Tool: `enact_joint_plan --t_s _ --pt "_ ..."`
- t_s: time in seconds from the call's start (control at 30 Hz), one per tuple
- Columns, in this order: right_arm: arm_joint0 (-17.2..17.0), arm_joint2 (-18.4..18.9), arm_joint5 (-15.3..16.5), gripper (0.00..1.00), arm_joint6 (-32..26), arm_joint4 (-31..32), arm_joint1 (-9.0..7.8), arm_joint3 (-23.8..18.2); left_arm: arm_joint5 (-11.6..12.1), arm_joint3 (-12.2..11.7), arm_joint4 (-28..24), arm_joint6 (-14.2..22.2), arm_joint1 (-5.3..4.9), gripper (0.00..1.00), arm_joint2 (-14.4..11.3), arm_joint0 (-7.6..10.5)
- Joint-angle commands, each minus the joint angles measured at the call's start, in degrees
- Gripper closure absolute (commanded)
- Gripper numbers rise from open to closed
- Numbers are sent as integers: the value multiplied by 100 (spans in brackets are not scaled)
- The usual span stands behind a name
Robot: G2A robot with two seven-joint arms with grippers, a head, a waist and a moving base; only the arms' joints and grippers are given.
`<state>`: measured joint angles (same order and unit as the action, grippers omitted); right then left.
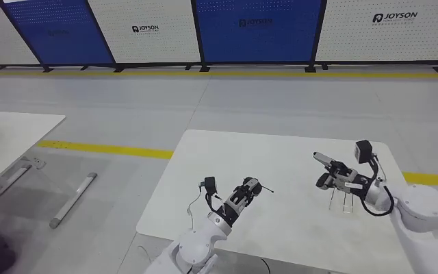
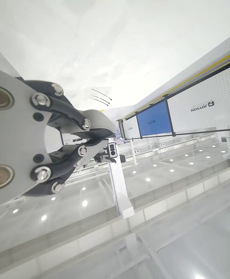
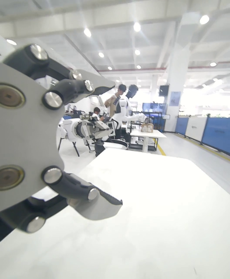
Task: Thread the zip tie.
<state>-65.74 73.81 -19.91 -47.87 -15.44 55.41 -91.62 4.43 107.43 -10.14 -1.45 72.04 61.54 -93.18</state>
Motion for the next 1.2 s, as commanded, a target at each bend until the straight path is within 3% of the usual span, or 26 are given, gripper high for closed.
enact_joint_plan --t_s 0.0,0.13,0.47,0.6,0.7,0.83,0.97,1.03,1.17 --pt "25 83 43 0 -176 555 -91 89 0 0 0 0 0 100 0 0" --pt "343 63 43 0 -180 1345 -177 440 0 0 0 0 0 100 0 0" --pt "343 63 43 0 -180 1345 -177 440 0 0 0 0 0 100 0 0" --pt "413 -127 627 0 -687 1378 -172 586 0 0 0 0 0 100 0 0" --pt "687 -142 599 0 -1274 1889 -235 594 0 0 0 0 0 100 0 0" --pt "1013 -247 43 0 -1964 3107 -348 318 0 0 0 0 0 100 0 0" --pt "1326 -535 43 0 -2621 4269 -401 174 0 0 0 0 0 100 0 0" --pt "1605 -728 43 0 -3002 4398 -366 393 0 0 0 0 0 100 0 0" --pt "1853 -1025 43 0 -3010 4605 -297 591 0 0 0 0 0 100 0 0"
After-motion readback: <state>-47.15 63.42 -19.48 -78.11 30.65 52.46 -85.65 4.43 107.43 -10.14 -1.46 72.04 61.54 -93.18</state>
